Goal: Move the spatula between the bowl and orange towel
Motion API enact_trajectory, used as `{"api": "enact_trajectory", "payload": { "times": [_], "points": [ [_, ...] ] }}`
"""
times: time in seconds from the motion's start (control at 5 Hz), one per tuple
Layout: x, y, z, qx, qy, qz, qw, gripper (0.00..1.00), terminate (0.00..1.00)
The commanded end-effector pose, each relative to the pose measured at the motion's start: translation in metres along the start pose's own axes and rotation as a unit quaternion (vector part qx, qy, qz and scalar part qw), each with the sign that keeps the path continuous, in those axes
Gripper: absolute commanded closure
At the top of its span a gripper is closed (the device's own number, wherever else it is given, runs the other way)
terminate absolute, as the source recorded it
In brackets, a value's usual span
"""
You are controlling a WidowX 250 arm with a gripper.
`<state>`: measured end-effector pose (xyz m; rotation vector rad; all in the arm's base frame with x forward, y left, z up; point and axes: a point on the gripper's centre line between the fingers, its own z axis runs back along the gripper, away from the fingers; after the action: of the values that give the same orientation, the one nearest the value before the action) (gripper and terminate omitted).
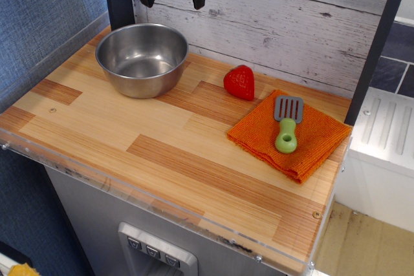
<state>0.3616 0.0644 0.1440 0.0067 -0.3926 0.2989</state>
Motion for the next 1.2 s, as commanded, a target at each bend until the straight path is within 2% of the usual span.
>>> {"api": "enact_trajectory", "payload": {
  "times": [0.0,0.2,0.4,0.6,0.8,1.0],
  "points": [
    [0.0,0.0,0.0,0.0,0.0,0.0,1.0,0.0,0.0],
    [-0.012,-0.018,0.0,-0.018,0.007,0.004,0.9998,0.0,0.0],
    [-0.021,-0.033,0.001,-0.019,0.002,-0.007,0.9998,0.0,0.0],
    [-0.031,-0.049,0.002,-0.036,0.003,-0.008,0.9993,0.0,0.0],
    [-0.044,-0.067,-0.008,-0.047,0.021,-0.026,0.9984,0.0,0.0],
    [-0.057,-0.082,-0.014,-0.056,0.02,-0.02,0.998,0.0,0.0]
  ]
}}
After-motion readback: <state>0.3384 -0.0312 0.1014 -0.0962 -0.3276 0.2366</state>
